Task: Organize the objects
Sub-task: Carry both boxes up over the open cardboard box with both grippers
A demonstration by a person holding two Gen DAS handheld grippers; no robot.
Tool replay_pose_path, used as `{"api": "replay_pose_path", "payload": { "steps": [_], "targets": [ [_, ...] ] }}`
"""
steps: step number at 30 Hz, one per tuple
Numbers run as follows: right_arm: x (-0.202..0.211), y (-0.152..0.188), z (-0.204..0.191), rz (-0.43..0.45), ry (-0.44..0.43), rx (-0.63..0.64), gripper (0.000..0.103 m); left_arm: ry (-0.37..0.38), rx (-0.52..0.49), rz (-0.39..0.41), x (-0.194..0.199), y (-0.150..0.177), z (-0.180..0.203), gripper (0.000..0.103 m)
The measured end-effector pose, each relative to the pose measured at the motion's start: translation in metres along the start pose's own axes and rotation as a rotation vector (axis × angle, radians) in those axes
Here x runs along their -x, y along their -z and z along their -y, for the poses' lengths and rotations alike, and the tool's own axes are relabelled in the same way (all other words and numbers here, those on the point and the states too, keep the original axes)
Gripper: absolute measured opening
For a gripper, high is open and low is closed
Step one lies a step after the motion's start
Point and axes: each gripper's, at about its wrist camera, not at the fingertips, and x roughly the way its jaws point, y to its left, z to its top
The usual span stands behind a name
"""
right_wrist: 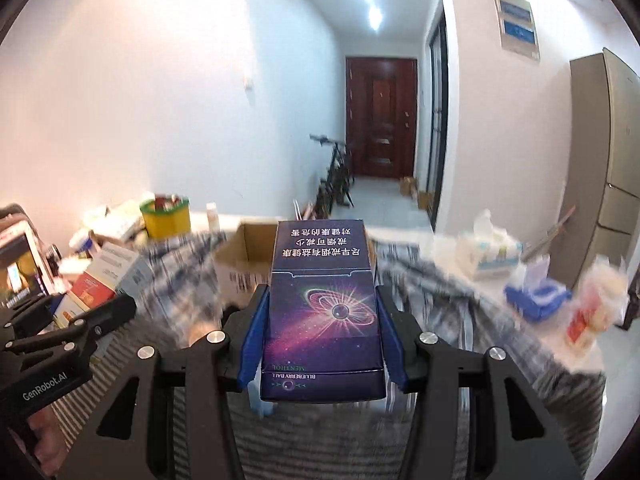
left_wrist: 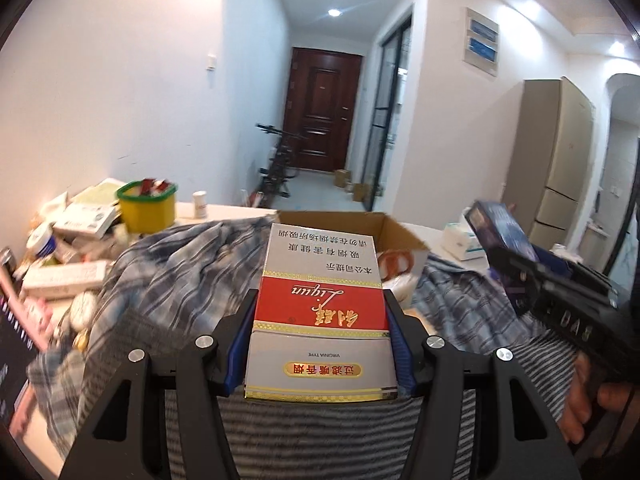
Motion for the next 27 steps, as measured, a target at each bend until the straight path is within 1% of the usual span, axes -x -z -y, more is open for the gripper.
{"api": "replay_pose_path", "payload": {
  "steps": [2,4,5,8,11,12,13,15,18,20,23,25,27],
  "targets": [
    [0.001,-0.017,0.008,0.029,-0.022,-0.043,0.049,0.0,0.007,0.021,-0.001,-0.013,-0.001,0.06],
    [0.003,-0.034,0.012,0.073,-0.036,-0.048,0.049,-0.015,-0.02,0.066,-0.001,-0.029,0.002,0.06],
    [0.004,-0.041,0.011,0.095,-0.023,-0.037,0.049,-0.023,-0.024,0.084,-0.001,-0.036,0.004,0.06],
    [0.006,-0.061,0.009,0.169,0.021,-0.005,0.049,-0.007,-0.031,0.149,0.002,-0.061,0.007,0.06],
    [0.005,-0.082,0.01,0.222,0.026,-0.007,0.049,-0.013,-0.044,0.242,0.004,-0.087,0.013,0.06],
    [0.004,-0.089,0.01,0.243,0.023,-0.013,0.049,-0.028,-0.047,0.271,0.002,-0.098,0.015,0.06],
    [0.003,-0.095,0.01,0.261,0.017,-0.015,0.049,-0.035,-0.048,0.284,-0.001,-0.104,0.016,0.06],
    [-0.001,-0.104,0.01,0.292,0.017,-0.021,0.049,-0.013,-0.045,0.317,-0.01,-0.118,0.016,0.06],
    [-0.009,-0.108,0.01,0.341,0.009,-0.035,0.049,0.006,-0.028,0.32,-0.028,-0.125,0.012,0.06],
    [-0.018,-0.103,0.01,0.346,0.007,-0.03,0.049,0.018,0.001,0.312,-0.044,-0.122,0.005,0.06],
    [-0.035,-0.091,0.009,0.325,0.001,-0.031,0.049,0.003,0.016,0.26,-0.068,-0.115,-0.001,0.06],
    [-0.047,-0.085,0.01,0.302,-0.003,-0.029,0.049,0.027,0.035,0.215,-0.083,-0.111,-0.007,0.06],
    [-0.058,-0.08,0.012,0.281,-0.004,-0.027,0.049,0.043,0.04,0.197,-0.094,-0.107,-0.011,0.06]
  ]
}}
